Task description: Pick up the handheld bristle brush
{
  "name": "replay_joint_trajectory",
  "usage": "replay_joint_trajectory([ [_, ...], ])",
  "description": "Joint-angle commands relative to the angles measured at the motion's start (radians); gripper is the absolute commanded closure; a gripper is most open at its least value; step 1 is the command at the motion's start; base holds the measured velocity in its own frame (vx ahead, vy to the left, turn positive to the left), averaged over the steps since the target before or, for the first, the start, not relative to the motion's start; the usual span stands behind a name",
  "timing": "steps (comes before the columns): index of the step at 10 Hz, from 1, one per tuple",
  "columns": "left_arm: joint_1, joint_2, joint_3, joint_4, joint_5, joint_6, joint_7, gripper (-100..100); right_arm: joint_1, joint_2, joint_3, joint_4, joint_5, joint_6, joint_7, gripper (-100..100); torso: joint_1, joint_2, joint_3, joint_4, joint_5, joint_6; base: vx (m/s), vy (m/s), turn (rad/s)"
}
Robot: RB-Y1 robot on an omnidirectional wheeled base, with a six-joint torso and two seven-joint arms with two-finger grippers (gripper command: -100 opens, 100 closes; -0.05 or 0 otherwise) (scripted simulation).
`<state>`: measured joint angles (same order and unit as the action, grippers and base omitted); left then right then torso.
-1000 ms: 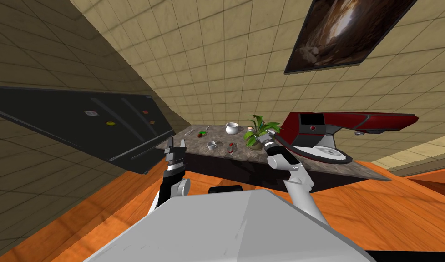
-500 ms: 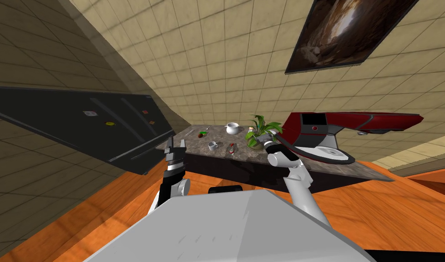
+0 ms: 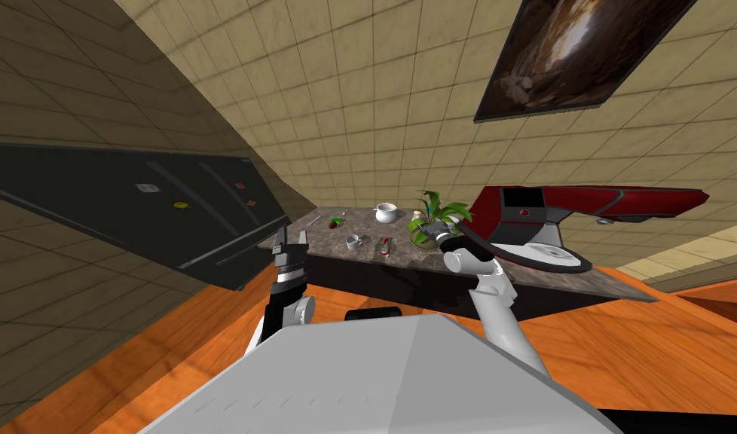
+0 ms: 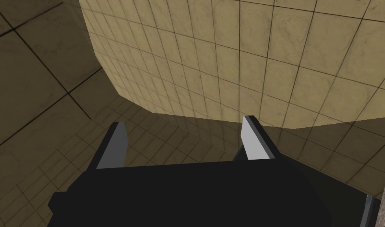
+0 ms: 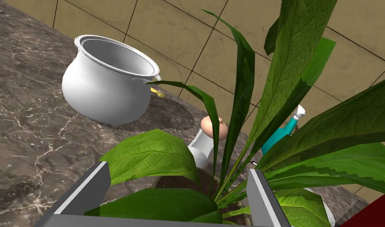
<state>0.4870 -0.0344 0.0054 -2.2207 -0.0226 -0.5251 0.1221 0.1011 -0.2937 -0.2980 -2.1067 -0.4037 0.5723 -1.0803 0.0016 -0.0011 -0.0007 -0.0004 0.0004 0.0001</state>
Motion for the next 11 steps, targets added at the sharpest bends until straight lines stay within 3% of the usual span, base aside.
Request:
replay_joint_trajectory([
  [1,0.0,0.0,0.0,0.0,0.0,0.0,0.0,0,-0.007,-0.004,-0.001,0.002,-0.012,0.04,-0.05,-100,0.0,0.0,0.0,0.0,0.0,0.0,0.018,0.03,-0.004],
  [2,0.0,0.0,0.0,0.0,0.0,0.0,0.0,0,-0.007,-0.004,-0.001,0.002,-0.012,0.04,-0.057,-100,0.0,0.0,0.0,0.0,0.0,0.0,0.008,0.015,0.0],
  [3,0.0,0.0,0.0,0.0,0.0,0.0,0.0,0,-0.024,-0.014,-0.002,0.007,-0.038,0.09,-0.099,-100,-0.001,0.0,0.0,0.0,0.0,0.0,0.014,0.028,-0.004],
  [6,0.0,0.0,0.0,0.0,0.0,0.0,0.0,0,-0.038,-0.024,0.0,0.012,-0.063,0.158,-0.184,-100,0.001,0.0,0.0,0.0,0.0,0.0,0.021,0.033,-0.004],
  [7,0.0,0.0,0.0,0.0,0.0,0.0,0.0,0,-0.038,-0.024,0.0,0.012,-0.063,0.158,-0.2,-100,0.0,0.0,0.0,0.0,0.0,0.0,0.01,0.011,0.0],
  [8,0.0,0.0,0.0,0.0,0.0,0.0,0.0,0,-0.052,-0.033,0.003,0.017,-0.088,0.205,-0.236,-100,-0.001,0.0,0.0,0.0,0.0,0.0,0.015,0.023,-0.001],
  [10,0.0,0.0,0.0,0.0,0.0,0.0,0.0,0,-0.052,-0.033,0.003,0.017,-0.088,0.215,-0.27,-100,0.0,0.0,0.0,0.0,0.0,0.0,0.012,0.02,-0.002],
  [11,0.0,0.0,0.0,0.0,0.0,0.0,0.0,0,-0.063,-0.042,0.009,0.022,-0.112,0.261,-0.311,-100,-0.001,0.001,0.0,0.0,0.0,0.0,0.016,0.017,-0.001],
])
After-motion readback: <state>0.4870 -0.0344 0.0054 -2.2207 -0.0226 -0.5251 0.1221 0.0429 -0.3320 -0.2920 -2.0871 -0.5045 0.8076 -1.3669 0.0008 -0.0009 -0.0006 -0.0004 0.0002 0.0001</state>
